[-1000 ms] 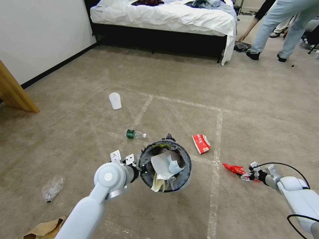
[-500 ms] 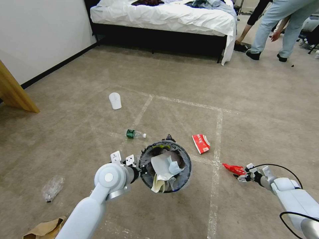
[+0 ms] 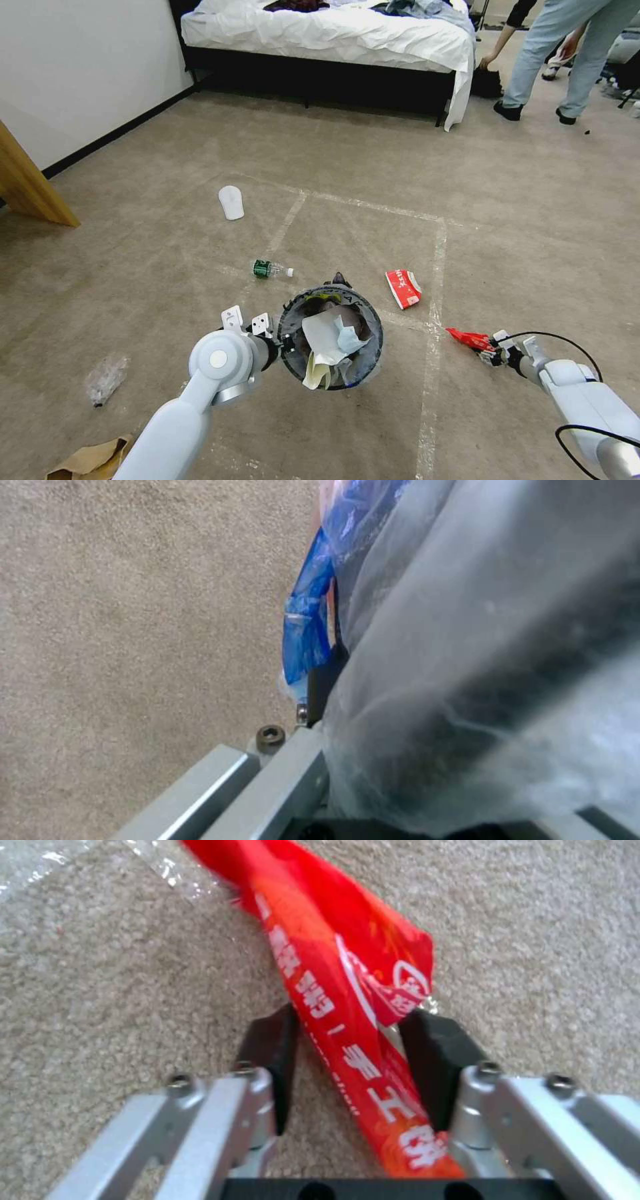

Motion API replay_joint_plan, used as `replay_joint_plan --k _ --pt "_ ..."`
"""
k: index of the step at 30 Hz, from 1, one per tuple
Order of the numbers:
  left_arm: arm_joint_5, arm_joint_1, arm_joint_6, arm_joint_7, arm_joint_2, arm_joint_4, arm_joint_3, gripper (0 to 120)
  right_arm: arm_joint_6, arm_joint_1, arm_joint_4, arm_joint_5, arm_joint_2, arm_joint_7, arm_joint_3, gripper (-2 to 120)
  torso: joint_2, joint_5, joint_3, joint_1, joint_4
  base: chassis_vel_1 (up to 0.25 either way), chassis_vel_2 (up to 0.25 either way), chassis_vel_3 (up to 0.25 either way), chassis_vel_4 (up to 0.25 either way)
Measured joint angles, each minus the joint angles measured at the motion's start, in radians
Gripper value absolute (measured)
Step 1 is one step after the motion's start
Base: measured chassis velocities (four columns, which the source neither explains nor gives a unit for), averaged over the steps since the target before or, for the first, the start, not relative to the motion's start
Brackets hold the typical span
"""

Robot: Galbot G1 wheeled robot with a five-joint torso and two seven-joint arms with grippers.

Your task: Pick up the trash bin and place the garbage on the floor into it.

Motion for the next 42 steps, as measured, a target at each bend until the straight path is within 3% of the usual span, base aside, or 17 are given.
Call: replay_joint_plan --k 3,6,10,30,38,42 --pt "0.0 0.0 0.0 0.0 0.0 -0.001 0.0 0 -0.001 -0.003 0.003 0.003 -0.001 0.001 0.0 28 0.0 0.0 0.0 0.0 0.0 0.0 0.0 0.0 0.0" --pt "0.002 0.0 0.0 0.0 -0.003 -0.001 0.001 0 -0.007 -0.015 0.016 0.014 -0.005 0.002 0.001 12 0.0 0.0 0.0 0.0 -0.0001 0.0 0.0 0.0 0.0" --pt "0.004 0.0 0.0 0.0 -0.005 -0.002 0.002 0 -0.008 -0.017 0.021 0.017 -0.007 0.004 0.001 0 0.0 0.0 0.0 0.0 -0.0001 0.0 0.0 0.0 0.0" --pt "0.014 -0.008 0.0 0.001 0.001 0.009 0.001 0 0.011 -0.091 0.13 0.102 -0.036 0.036 0.016 0 0.0 0.0 0.0 0.0 0.0001 0.0 0.0 0.0 0.0" --pt "0.022 -0.011 0.0 0.006 0.001 0.023 0.002 0 0.017 -0.2 0.274 0.18 -0.089 0.045 0.038 0 0.0 0.0 0.0 0.0 -0.0005 0.0 0.0 0.0 0.0" --pt "0.036 0.013 0.0 0.012 0.01 0.026 -0.01 0 0.037 -0.272 0.429 0.265 -0.119 0.052 0.064 0 0.0 0.0 0.0 0.0 -0.0001 0.0 0.0 0.0 0.0"
